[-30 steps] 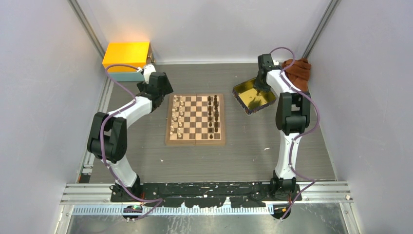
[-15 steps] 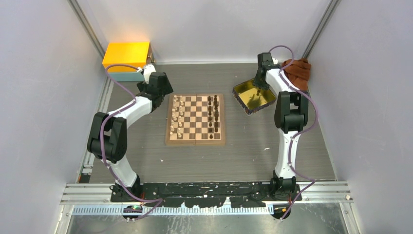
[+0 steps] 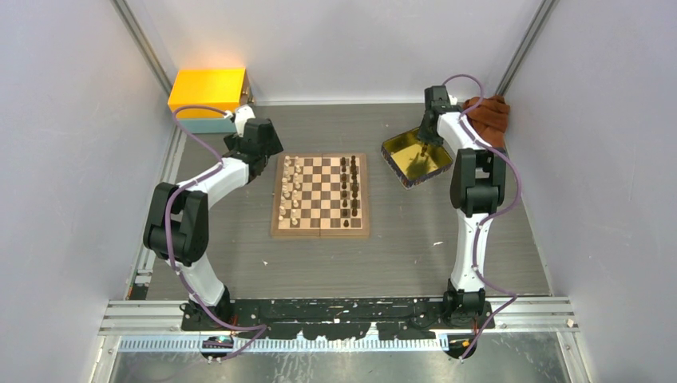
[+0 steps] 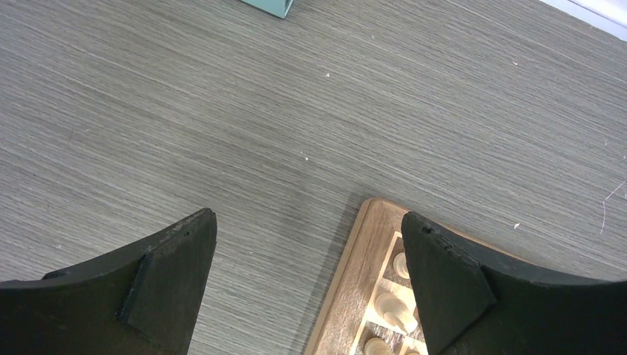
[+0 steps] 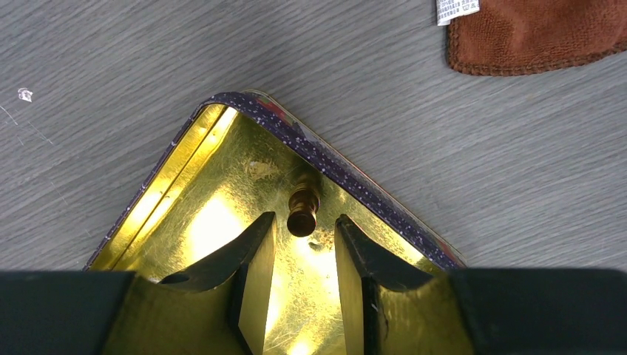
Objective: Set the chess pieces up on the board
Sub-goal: Pick up the chess piece from the storage box.
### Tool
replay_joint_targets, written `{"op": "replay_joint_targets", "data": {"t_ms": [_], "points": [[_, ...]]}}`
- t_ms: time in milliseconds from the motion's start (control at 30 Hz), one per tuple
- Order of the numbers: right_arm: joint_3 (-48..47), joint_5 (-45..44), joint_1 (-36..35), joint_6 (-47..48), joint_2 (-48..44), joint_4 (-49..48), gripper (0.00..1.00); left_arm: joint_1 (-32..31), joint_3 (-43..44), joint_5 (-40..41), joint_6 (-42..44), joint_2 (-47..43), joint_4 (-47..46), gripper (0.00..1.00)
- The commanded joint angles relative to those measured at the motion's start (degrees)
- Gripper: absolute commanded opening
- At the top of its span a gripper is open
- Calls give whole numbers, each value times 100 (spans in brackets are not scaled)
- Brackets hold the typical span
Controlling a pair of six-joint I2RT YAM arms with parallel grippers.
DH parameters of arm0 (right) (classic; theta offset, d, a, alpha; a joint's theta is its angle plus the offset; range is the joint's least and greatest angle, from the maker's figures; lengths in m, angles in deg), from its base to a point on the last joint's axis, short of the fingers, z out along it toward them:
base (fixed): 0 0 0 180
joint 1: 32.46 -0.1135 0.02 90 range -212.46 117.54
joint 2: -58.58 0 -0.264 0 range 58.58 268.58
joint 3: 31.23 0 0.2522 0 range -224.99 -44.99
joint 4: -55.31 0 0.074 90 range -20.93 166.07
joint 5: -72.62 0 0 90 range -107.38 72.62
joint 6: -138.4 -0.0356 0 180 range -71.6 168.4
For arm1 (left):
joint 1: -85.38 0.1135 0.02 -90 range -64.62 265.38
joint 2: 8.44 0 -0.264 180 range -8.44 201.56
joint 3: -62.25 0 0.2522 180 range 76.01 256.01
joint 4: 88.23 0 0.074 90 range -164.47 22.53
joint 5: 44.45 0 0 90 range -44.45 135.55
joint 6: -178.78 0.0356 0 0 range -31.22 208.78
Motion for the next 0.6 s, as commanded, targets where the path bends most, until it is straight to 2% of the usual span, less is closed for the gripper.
{"op": "replay_joint_targets", "data": {"t_ms": [0, 367, 567], "points": [[-241, 33, 30, 42, 10, -165, 40, 36, 206, 93, 102, -5, -241, 95], [-307, 108, 32, 41, 103, -157, 36, 36, 188, 91, 97, 12, -238, 95], [-335, 108, 24, 38, 130, -155, 25, 45, 184, 91, 103, 12, -247, 95]]}}
